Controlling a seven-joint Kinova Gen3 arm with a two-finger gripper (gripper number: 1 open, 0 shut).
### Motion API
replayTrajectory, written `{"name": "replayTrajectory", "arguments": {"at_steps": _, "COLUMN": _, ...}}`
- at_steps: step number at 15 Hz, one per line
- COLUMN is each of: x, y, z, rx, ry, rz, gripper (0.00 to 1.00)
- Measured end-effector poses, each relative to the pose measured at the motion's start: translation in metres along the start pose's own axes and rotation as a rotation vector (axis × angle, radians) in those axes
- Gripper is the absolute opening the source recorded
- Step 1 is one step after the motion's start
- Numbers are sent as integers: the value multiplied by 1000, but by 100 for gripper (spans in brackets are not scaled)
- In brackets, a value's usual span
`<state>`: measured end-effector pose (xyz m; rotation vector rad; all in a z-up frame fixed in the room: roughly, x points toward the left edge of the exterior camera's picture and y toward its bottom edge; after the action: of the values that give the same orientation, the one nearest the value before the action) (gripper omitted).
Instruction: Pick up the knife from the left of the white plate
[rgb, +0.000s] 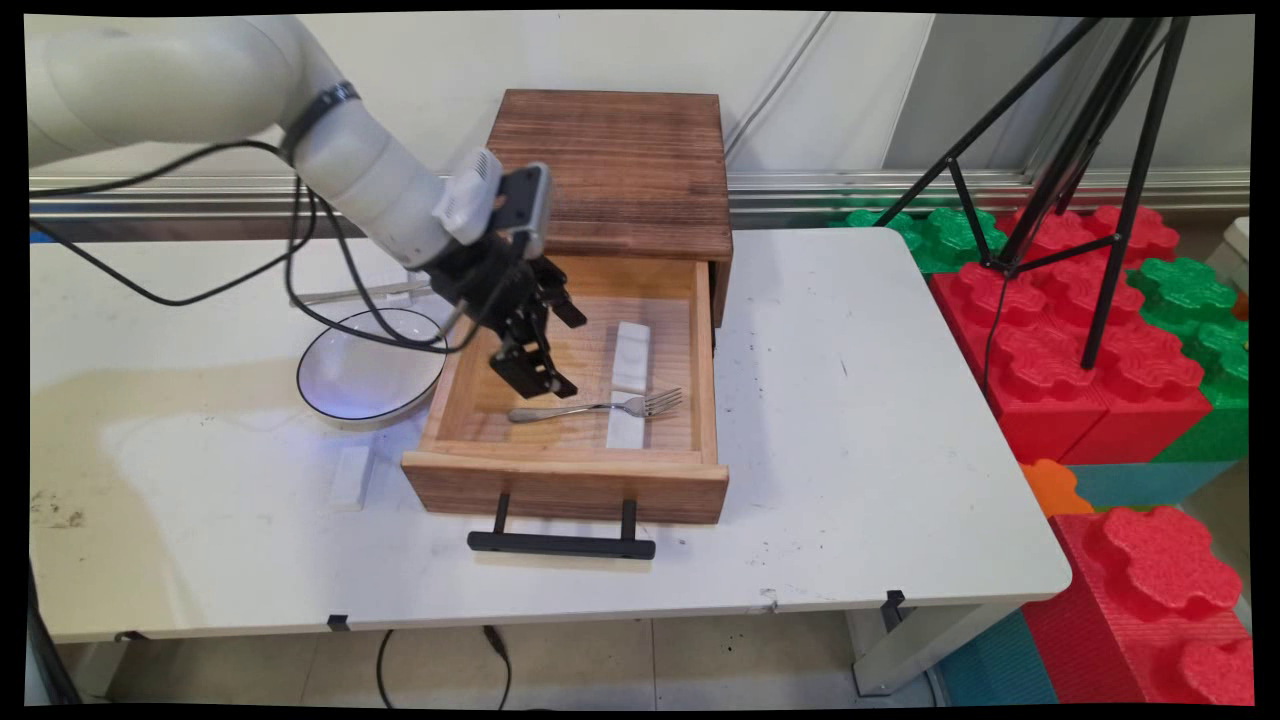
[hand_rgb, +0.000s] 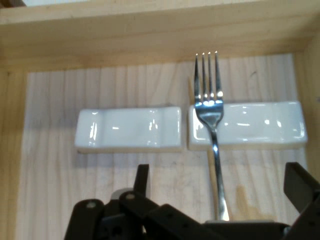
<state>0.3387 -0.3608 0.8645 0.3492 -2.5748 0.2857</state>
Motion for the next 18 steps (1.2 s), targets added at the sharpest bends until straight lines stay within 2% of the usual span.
{"name": "replayTrajectory", "arguments": {"at_steps": 8, "x": -16, "y": 3, "z": -61, "rx": -8, "ry": 13, "rz": 12, "gripper": 100}}
{"name": "replayTrajectory", "arguments": {"at_steps": 11, "x": -29, "y": 2, "z": -91, "rx": -16, "ry": 5, "rz": 18, "gripper": 100}}
{"name": "replayTrajectory", "arguments": {"at_steps": 18, "x": -62, "y": -4, "z": -139, "rx": -34, "ry": -34, "rz": 20, "gripper": 100}}
